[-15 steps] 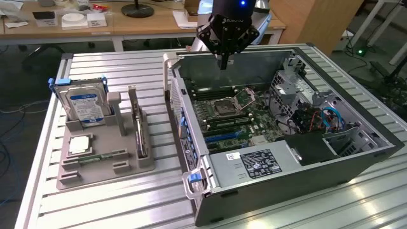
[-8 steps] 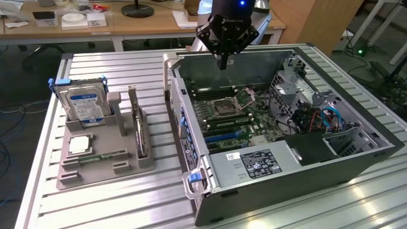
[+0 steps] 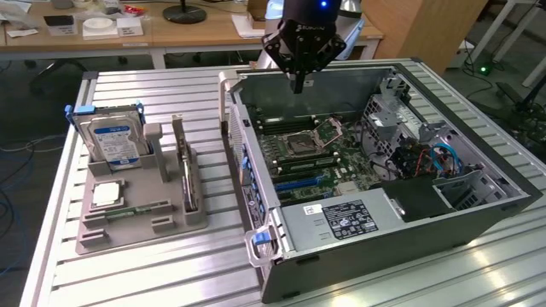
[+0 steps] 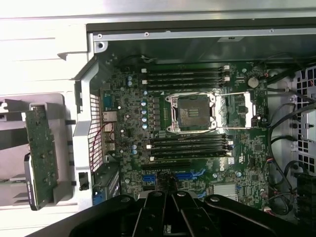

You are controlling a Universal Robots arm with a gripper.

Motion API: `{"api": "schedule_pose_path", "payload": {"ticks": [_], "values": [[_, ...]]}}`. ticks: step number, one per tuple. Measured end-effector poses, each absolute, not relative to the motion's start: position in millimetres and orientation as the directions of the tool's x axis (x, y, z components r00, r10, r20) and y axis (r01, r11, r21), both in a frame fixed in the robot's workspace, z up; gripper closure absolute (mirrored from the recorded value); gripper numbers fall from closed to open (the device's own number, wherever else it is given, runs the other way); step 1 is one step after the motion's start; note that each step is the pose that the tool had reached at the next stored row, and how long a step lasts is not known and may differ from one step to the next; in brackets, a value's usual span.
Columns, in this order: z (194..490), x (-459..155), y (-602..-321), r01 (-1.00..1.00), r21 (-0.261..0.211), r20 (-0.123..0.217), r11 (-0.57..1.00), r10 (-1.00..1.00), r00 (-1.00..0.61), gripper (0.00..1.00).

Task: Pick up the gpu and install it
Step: 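Reach for the gpu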

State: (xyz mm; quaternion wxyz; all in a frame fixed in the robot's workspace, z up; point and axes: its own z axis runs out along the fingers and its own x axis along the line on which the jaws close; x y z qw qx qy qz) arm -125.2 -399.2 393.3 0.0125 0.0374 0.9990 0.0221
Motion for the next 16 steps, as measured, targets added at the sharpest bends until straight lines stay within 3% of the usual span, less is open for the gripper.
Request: {"api": "schedule_pose_path", "payload": {"ticks": [16], "values": [[393.3,-133.3,-400.7,0.074,0.045,-0.023,0.996,0.075,-0.997,0.90]]}}
